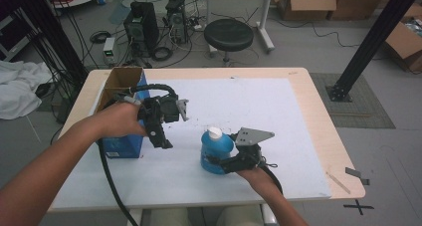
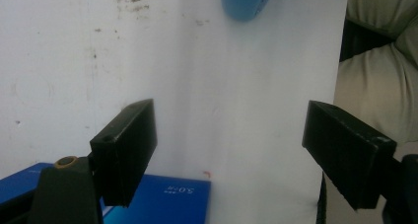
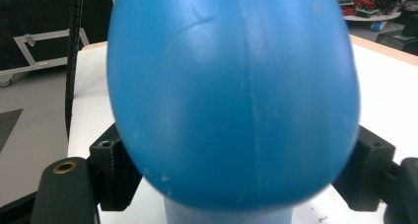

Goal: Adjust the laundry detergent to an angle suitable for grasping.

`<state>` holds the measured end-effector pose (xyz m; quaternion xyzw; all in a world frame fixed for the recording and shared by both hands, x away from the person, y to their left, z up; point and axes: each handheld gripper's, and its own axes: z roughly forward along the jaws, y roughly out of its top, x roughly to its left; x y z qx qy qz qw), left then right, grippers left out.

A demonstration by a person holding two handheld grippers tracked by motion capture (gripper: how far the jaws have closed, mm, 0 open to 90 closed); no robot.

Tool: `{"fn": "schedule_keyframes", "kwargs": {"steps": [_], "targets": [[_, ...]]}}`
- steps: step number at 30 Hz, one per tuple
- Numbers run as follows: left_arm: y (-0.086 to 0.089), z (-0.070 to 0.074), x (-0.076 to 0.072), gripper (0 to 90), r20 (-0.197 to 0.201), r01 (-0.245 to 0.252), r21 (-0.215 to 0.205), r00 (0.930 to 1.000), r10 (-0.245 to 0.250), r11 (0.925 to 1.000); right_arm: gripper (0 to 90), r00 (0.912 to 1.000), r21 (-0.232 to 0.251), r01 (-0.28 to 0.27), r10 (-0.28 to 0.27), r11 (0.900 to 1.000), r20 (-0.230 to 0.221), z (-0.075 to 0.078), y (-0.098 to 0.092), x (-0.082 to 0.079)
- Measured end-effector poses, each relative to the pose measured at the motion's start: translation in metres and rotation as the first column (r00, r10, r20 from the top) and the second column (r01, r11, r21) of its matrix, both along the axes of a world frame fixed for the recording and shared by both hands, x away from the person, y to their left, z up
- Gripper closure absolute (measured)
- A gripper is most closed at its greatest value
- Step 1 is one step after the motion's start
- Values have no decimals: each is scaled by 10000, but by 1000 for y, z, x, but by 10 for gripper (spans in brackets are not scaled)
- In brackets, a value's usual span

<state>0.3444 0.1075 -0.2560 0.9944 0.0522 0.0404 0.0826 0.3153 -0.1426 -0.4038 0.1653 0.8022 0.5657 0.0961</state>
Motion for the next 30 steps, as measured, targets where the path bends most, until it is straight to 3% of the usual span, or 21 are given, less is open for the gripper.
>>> {"fn": "schedule_keyframes", "kwargs": {"steps": [29,30], "targets": [[2,-1,1,219,-30,27,-21,10000,-27,10000,328,9998,103,-205,206,9997,-29,-2,1,1],[2,-2,1,219,-11,11,-175,10000,-11,9998,330,9997,114,-221,222,9997,-39,-2,1,1]]}}
